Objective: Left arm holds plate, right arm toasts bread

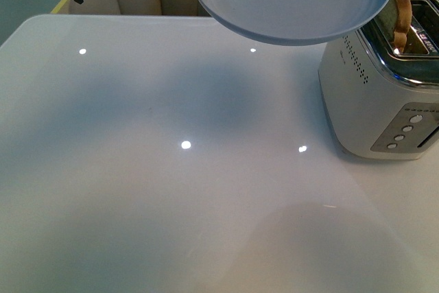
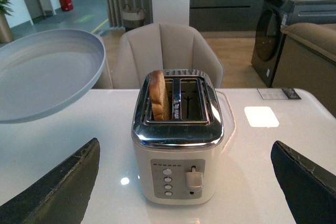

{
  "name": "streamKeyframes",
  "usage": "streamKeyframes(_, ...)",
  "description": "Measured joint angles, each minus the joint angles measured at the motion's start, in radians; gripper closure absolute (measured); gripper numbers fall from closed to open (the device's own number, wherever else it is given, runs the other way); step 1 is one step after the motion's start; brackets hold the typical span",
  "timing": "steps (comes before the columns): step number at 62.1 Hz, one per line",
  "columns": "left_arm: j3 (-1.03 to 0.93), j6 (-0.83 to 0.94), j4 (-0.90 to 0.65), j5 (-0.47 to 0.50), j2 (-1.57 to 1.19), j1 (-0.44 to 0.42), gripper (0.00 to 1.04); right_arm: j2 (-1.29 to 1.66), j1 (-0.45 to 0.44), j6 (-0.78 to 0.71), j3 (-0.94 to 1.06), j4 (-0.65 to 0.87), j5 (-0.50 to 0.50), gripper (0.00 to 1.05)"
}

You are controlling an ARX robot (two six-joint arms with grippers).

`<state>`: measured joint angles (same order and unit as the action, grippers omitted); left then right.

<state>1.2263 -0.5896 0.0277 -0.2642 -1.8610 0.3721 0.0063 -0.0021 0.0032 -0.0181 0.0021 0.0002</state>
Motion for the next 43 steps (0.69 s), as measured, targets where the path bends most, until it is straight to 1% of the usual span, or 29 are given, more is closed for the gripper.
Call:
streamKeyframes(6,0.005,0.024,0.018,-0.056,0.000,-0.001,1.02,0.000,0.000,0.000,0.000,0.000,0.000,0.09)
streamKeyframes(30,0.018,0.058,0.025,-0.062,0.000,-0.006,1.02,0.000,0.000,0.000,0.000,0.000,0.000,0.09)
streamKeyframes(36,0.020,0.078,0.030,-0.061,-0.004,-0.033,1.02,0.000,0.000,0.000,0.000,0.000,0.000,0.09)
streamKeyframes(43,0.020,0.113,0.040,-0.061,-0.015,-0.083,1.02,0.000,0.000,0.000,0.000,0.000,0.000,0.09)
